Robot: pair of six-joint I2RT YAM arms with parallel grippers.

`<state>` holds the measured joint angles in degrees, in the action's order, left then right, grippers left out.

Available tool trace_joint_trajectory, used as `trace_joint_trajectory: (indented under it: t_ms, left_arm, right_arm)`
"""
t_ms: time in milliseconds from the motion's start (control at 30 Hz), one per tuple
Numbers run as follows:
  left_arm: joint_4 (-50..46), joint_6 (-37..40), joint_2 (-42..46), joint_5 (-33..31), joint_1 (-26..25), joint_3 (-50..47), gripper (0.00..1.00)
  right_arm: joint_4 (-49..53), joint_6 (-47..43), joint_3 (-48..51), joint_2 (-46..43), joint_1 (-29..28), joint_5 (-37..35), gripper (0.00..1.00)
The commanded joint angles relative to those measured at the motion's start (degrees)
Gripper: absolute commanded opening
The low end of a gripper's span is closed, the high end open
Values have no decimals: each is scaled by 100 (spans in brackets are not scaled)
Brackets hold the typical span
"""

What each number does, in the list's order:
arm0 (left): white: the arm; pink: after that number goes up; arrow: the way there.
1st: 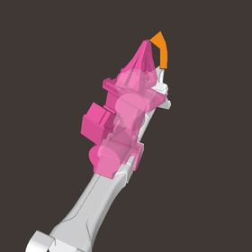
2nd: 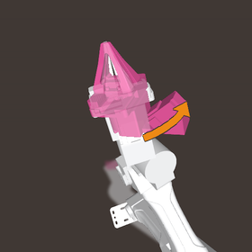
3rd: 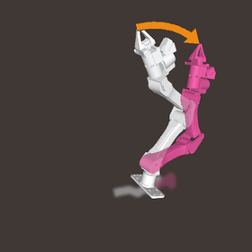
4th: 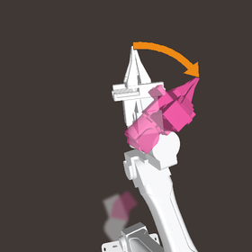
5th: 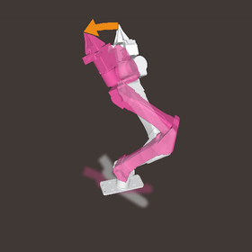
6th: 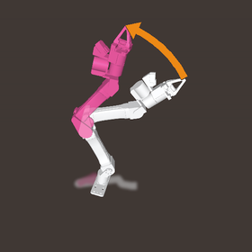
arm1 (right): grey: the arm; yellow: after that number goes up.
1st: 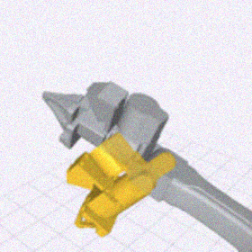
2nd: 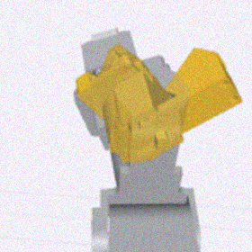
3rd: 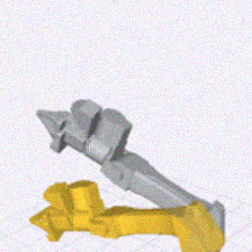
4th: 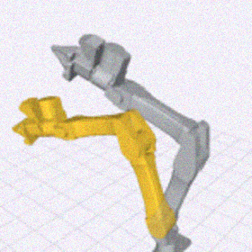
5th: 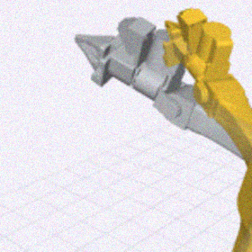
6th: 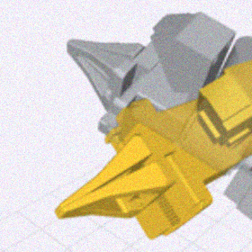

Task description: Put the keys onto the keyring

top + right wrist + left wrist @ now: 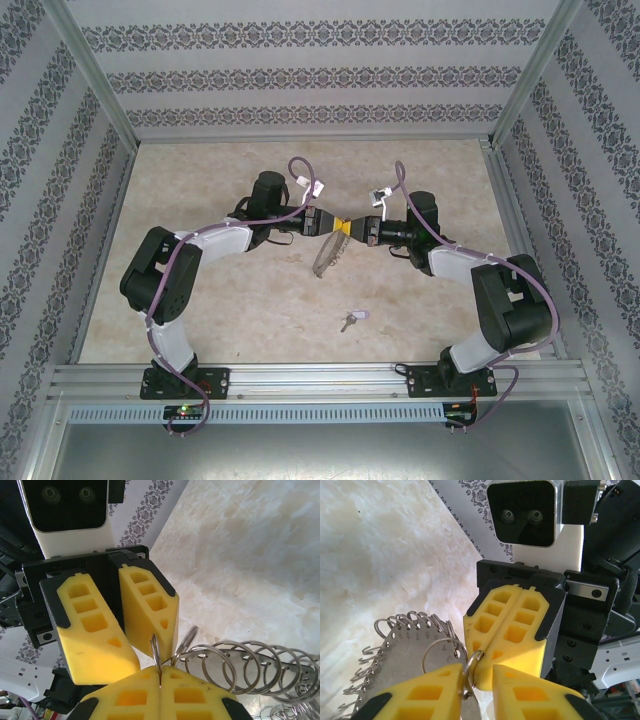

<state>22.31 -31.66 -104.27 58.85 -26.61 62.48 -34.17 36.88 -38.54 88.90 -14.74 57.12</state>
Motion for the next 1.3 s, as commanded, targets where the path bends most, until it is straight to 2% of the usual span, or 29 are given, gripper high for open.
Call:
trace_joint_trajectory:
  t_ms: [0, 133, 167, 300, 367, 467, 600, 900, 1267]
  left_arm:
    - [289, 19, 13, 181, -47, 9, 17]
    - [272, 55, 37, 110, -48, 79, 0]
    - [196, 123, 66, 106, -53, 112, 0]
    - [-865, 960, 340, -18, -45, 422, 0]
    - [-1620, 1585, 490, -90, -47, 668, 0]
    - [-2597, 2483, 688, -212, -44, 1056, 0]
    - [-3368, 3253, 884, -373, -39, 1482, 0]
    - [-4264, 4226, 1002, -574, -32, 2311, 0]
    - [-4734, 4530, 779, -376, -18, 2987, 0]
  right_arm:
    - [-309, -133, -179, 59, 21, 140, 0]
    - [-292, -129, -197, 33, 19, 158, 0]
    - [-275, -104, -206, 12, 44, 152, 0]
    - [-284, 70, -190, -228, 323, 129, 30]
    - [-283, 147, -221, -404, 494, 163, 36]
    - [-256, 254, -336, -622, 663, 186, 40]
    - [-284, 447, -497, -823, 692, 219, 42]
    - [-333, 512, -772, -1146, 493, 444, 45]
    - [-309, 199, -970, -1046, 140, 563, 44]
